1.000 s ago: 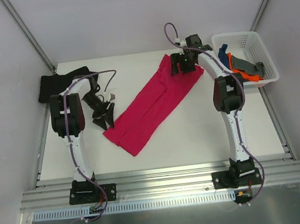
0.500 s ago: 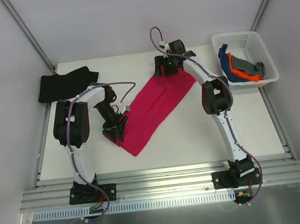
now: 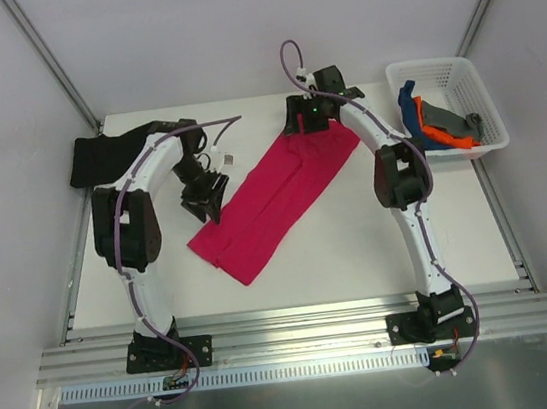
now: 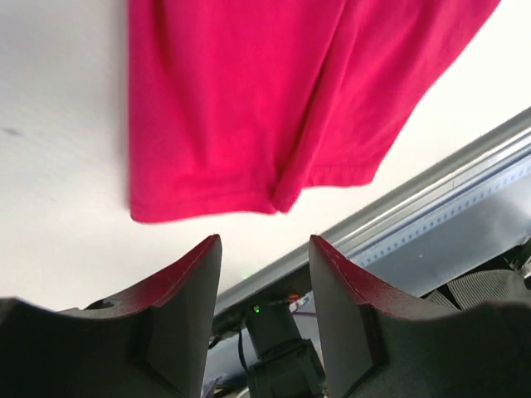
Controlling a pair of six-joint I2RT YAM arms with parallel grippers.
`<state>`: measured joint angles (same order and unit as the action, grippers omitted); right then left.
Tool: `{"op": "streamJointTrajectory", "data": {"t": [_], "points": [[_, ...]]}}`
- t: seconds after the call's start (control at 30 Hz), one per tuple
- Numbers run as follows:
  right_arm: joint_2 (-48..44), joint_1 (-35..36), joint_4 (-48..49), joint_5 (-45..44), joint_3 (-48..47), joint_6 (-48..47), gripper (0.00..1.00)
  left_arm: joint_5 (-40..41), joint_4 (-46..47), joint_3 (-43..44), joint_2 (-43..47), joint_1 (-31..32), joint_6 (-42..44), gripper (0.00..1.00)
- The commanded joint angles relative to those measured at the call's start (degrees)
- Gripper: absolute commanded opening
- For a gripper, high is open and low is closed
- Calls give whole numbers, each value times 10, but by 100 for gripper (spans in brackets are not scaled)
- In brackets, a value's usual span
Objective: Fold and stack the t-shirts
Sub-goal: Fold the tshirt
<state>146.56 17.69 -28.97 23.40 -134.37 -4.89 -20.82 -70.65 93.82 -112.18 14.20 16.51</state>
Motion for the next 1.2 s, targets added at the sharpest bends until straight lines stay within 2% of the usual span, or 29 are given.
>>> {"op": "streamJointTrajectory", "data": {"t": [0.0,0.23,0.57,0.67,0.83,1.17], "points": [[-122,-14,-8,14,29,9,78,-30,-12,62,-64,0,11,47],[-195,-28,-37,16,148,15,78,-55,-11,116,-138,0,15,46],[-226,-38,-57,13,314,44,79,-59,-13,80,-149,-1,26,47],[-205,-40,-57,23,314,47,79,-59,-11,61,-148,0,26,46],[-142,-42,-62,20,252,45,79,-62,-11,48,-161,0,29,47],[-82,-51,-60,28,179,46,79,-84,-4,-7,-177,0,5,47]]}}
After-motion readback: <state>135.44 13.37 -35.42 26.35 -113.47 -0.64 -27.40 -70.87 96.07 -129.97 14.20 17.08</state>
